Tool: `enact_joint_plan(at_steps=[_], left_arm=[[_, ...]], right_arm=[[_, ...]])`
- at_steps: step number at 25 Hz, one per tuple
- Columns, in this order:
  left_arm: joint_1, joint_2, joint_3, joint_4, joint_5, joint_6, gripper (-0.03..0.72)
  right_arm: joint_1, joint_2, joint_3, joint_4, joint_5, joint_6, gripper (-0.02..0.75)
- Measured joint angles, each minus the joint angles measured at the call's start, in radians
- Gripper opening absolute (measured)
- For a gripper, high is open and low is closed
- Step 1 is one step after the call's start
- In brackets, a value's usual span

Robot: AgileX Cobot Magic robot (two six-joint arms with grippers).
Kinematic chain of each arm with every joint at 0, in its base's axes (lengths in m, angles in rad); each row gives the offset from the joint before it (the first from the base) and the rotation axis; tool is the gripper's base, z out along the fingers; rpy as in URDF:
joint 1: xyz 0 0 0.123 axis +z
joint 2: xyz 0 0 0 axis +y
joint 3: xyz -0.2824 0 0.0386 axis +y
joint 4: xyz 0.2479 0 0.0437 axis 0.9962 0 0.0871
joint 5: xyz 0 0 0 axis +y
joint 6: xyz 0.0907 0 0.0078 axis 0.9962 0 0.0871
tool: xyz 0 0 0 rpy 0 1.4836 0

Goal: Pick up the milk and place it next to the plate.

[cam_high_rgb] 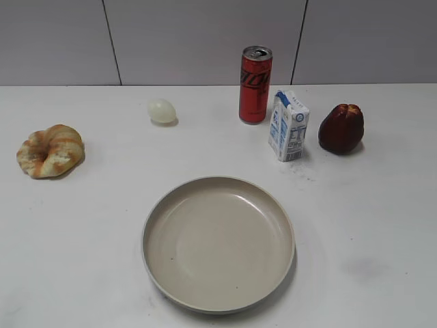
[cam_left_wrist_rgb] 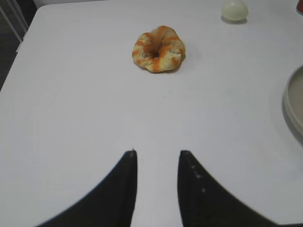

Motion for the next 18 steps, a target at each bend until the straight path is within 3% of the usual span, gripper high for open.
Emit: enact_joint_plan(at_steps=[18], left_arm=[[0.000,0.000,0.000,0.000,0.000,0.000,0.230]], right_arm=[[0.000,0.011,-0.003,0.001,-0.006,0.020,0.559]])
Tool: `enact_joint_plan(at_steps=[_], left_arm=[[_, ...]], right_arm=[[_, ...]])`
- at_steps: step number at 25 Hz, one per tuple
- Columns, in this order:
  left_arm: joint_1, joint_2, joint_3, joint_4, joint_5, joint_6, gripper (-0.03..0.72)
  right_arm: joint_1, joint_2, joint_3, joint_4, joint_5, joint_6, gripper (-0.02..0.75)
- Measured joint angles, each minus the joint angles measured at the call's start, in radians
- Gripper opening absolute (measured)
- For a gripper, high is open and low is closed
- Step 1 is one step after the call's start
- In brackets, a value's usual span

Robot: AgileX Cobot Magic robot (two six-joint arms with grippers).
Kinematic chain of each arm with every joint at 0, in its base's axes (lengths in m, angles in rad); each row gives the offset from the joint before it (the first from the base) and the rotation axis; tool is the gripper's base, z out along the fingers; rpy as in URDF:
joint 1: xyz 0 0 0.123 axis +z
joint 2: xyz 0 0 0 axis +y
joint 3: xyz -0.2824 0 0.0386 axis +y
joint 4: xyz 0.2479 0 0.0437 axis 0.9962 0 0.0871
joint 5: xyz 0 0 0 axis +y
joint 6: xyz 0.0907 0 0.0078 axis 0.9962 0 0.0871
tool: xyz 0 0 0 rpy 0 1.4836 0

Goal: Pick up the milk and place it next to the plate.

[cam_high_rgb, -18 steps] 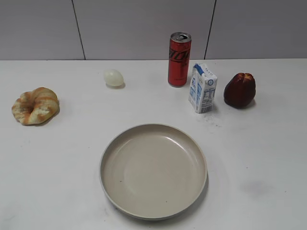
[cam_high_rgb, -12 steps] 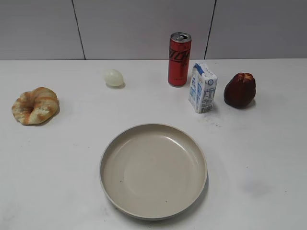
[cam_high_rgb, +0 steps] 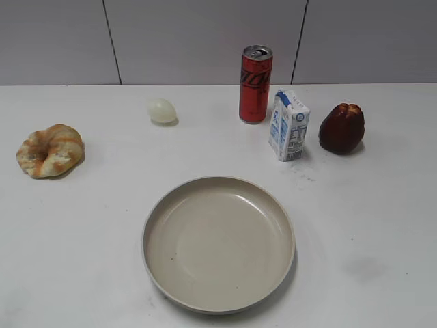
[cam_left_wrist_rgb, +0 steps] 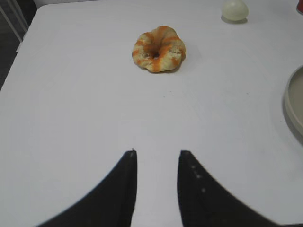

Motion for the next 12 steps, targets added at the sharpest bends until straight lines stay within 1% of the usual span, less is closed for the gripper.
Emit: enact_joint_plan(at_steps=[2,4,9,12], left_arm=[[0.000,0.000,0.000,0.000,0.000,0.000,0.230],[0.000,0.000,0.000,0.000,0.000,0.000,0.230],[0.000,0.000,0.000,0.000,0.000,0.000,0.230],[0.000,0.000,0.000,0.000,0.000,0.000,0.229]], right_arm=[[0.000,0.034,-0.011,0.000,-0.041,0.007,0.537],[0.000,0.082,-0.014,-0.002,-0.136,0.008,0.525],[0.000,0.271,0.001,-0.003,-0.474,0.004,0.519],[0.000,0.471,-0.009,-0.004,-0.601,-0.037,0.519]])
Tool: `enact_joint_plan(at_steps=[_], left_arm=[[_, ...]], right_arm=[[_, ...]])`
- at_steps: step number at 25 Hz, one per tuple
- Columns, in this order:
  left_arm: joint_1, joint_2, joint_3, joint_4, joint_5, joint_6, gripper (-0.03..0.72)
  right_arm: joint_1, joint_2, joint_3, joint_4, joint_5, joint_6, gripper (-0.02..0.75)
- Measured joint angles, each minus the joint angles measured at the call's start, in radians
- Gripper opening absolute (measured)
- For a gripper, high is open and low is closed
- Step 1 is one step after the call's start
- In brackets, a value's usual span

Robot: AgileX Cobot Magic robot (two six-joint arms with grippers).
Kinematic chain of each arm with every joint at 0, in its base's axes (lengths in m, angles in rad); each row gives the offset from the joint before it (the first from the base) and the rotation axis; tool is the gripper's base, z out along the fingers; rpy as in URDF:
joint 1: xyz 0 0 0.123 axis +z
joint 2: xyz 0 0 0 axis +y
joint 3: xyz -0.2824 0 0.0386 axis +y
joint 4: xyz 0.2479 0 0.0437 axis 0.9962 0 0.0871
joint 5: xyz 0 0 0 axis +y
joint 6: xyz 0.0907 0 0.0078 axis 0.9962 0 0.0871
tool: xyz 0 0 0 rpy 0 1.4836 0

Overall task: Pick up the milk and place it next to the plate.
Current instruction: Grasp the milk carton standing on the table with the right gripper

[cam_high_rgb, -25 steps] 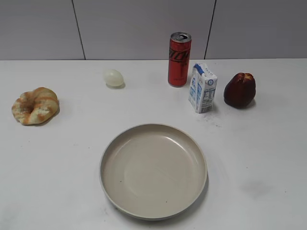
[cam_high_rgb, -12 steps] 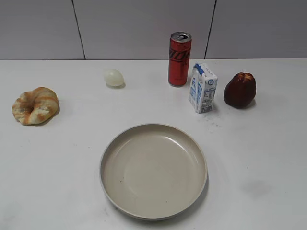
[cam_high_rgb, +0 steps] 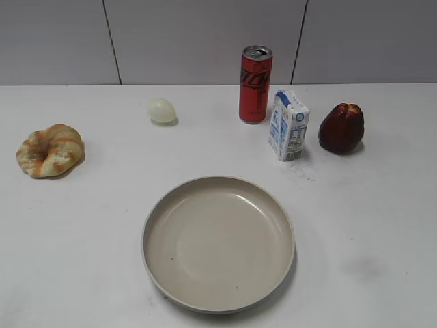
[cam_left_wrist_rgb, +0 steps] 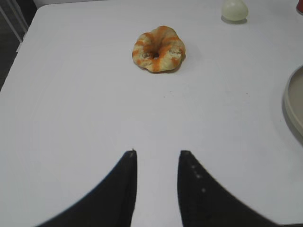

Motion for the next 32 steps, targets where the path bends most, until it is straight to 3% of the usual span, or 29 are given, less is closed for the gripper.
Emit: enact_joint_plan(at_steps=[8,17,22,32], left_arm=[[0.000,0.000,0.000,0.000,0.000,0.000,0.229],[0.000,0.000,0.000,0.000,0.000,0.000,0.229],[0.000,0.000,0.000,0.000,0.000,0.000,0.229],[0.000,0.000,0.000,0.000,0.000,0.000,0.229]], right_arm=[[0.023,0.587,-0.260,0.058,-0.074,-0.040,0.522],[0.224,1.108,-0.690,0.071,0.030,-0.047,0.553],[0.280,1.330,-0.876,0.080,0.151,-0.048,0.625],[0.287,1.619,-1.079,0.072,0.199,0.004,0.625]])
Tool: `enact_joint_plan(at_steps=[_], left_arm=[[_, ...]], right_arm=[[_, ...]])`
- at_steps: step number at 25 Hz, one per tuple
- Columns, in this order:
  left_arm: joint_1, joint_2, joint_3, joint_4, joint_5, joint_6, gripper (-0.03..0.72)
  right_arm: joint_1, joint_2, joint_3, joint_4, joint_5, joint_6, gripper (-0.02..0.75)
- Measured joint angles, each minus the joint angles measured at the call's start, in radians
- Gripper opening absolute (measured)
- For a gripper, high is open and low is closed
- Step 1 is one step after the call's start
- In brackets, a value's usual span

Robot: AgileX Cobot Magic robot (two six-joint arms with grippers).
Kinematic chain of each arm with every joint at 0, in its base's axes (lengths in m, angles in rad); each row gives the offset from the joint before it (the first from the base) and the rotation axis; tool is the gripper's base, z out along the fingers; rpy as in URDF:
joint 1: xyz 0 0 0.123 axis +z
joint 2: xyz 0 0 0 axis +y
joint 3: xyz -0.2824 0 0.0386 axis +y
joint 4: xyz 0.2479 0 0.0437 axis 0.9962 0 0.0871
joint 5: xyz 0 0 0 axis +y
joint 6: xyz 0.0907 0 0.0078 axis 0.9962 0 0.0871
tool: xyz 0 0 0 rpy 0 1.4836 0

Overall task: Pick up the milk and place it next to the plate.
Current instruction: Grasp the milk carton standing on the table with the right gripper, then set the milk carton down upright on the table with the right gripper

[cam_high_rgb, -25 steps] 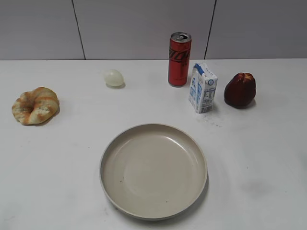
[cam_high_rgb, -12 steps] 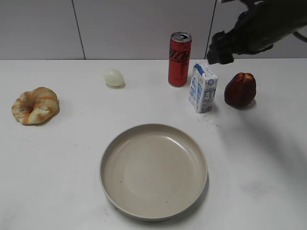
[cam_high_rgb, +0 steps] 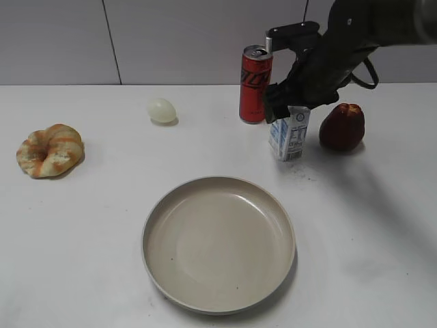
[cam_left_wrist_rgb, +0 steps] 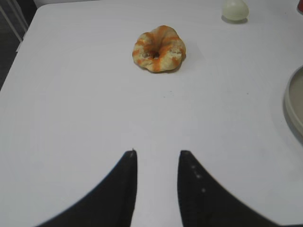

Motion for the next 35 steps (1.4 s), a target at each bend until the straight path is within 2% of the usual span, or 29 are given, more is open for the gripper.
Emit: enact_joint_plan(at_steps=[5,11,13,17,20,22,28,31,35], left_arm=[[0.000,0.000,0.000,0.000,0.000,0.000,0.229],[0.000,0.000,0.000,0.000,0.000,0.000,0.229],[0.000,0.000,0.000,0.000,0.000,0.000,0.229],[0.000,0.000,0.000,0.000,0.000,0.000,0.229],[0.000,0.000,0.000,0.000,0.000,0.000,0.229],[0.000,0.000,0.000,0.000,0.000,0.000,0.229],[0.000,0.000,0.000,0.000,0.000,0.000,0.229],[0.000,0.000,0.000,0.000,0.000,0.000,0.229],[0.000,0.000,0.000,0.000,0.000,0.000,0.229]], right_arm=[[0.000,0.080,-0.024,-0.036,0.002,0.055,0.563],[0.000,0.091,-0.038,-0.044,0.018,0.055,0.370],[0.000,0.094,-0.059,-0.045,0.054,0.055,0.327],[0.000,0.095,-0.110,-0.037,0.162,-0.009,0.312],[0.000,0.078,-0.141,0.043,0.216,-0.139,0.312],[0.000,0.053,-0.147,0.145,0.231,-0.269,0.312],[0.000,0.019,-0.155,0.383,0.286,-0.754,0.310],[0.000,0.020,-0.155,0.437,0.315,-0.970,0.310],[0.015,0.030,-0.155,0.466,0.319,-1.127,0.310]])
